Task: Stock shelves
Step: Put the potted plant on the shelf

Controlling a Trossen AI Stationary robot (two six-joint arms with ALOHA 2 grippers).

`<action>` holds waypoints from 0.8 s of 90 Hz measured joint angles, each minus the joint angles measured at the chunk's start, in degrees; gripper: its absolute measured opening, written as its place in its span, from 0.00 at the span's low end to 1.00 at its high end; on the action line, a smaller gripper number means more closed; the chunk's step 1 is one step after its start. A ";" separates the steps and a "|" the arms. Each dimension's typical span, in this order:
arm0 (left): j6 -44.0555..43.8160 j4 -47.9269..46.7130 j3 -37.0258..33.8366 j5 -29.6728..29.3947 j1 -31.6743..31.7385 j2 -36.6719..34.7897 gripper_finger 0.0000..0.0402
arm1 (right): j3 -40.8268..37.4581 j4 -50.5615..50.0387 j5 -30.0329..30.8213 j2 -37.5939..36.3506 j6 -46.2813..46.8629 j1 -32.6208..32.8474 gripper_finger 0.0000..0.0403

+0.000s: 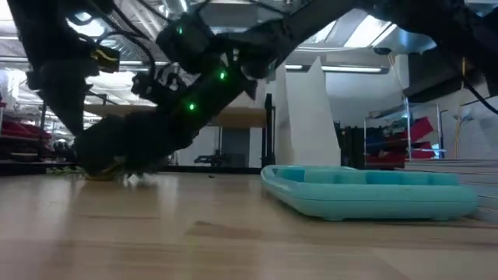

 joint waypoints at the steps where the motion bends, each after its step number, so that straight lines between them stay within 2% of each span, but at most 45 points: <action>1: -0.27 0.32 -0.01 0.05 -0.32 0.01 0.15 | 0.00 -0.58 0.32 -0.33 -0.08 0.18 0.31; 17: -3.24 6.77 -0.15 -0.98 -5.36 0.84 0.15 | 0.00 -6.37 6.50 -6.97 -3.61 3.92 0.31; 27: -4.42 14.20 -0.48 -6.44 -7.84 2.83 0.15 | 0.90 -5.26 9.03 -11.28 -5.88 6.05 0.31; 43: -3.59 25.19 -2.26 -9.30 -10.15 8.52 0.15 | -0.13 -10.23 8.16 -9.50 -7.45 8.60 0.31; 57: -5.12 27.68 -2.42 -9.90 -11.80 14.64 0.15 | 0.54 -10.71 9.15 -10.81 -6.10 8.94 0.31; 72: -8.28 28.07 -2.46 -10.99 -14.27 17.50 0.15 | -0.04 -14.38 9.51 -10.32 -7.50 10.70 0.31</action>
